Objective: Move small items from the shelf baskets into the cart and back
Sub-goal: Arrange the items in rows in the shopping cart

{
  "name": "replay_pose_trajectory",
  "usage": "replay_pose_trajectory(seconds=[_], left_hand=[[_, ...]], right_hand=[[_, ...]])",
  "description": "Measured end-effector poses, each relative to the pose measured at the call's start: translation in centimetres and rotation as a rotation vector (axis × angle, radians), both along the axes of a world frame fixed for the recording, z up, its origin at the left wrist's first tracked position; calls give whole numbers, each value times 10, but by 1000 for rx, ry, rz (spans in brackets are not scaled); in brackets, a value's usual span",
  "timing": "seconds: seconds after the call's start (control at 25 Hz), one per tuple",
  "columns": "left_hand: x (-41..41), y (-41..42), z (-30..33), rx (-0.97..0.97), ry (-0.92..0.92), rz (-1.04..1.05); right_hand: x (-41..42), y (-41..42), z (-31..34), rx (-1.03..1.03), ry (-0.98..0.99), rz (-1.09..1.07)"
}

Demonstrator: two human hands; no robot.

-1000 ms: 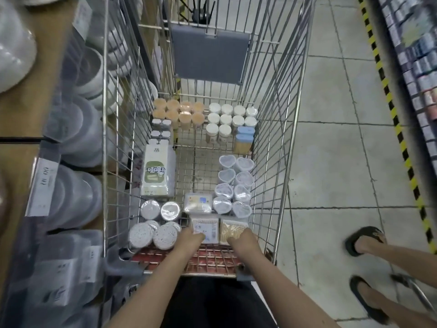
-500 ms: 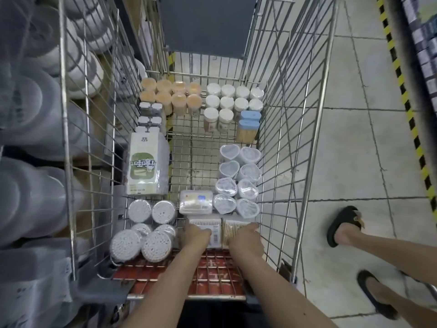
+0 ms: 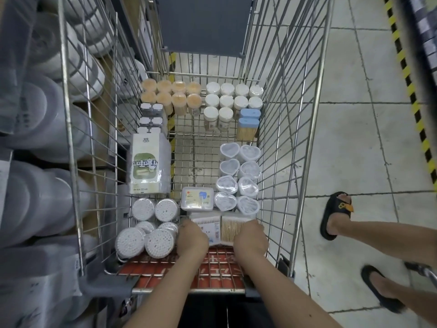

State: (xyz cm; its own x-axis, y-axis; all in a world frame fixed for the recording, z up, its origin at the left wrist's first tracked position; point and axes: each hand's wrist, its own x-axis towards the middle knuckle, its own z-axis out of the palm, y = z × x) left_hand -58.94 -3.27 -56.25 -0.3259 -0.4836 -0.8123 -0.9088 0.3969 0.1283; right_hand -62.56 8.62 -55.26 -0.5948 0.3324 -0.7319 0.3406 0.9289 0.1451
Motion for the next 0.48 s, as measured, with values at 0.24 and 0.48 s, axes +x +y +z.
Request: replay_pose_trajectory(seconds=[0.24,0.48], left_hand=[[5,4,28,25,47,-149],[9,-1,57,31,64,-120]], right_hand=[[3,7,21,-168,10,-126],[7,10,51,-226,27,-136]])
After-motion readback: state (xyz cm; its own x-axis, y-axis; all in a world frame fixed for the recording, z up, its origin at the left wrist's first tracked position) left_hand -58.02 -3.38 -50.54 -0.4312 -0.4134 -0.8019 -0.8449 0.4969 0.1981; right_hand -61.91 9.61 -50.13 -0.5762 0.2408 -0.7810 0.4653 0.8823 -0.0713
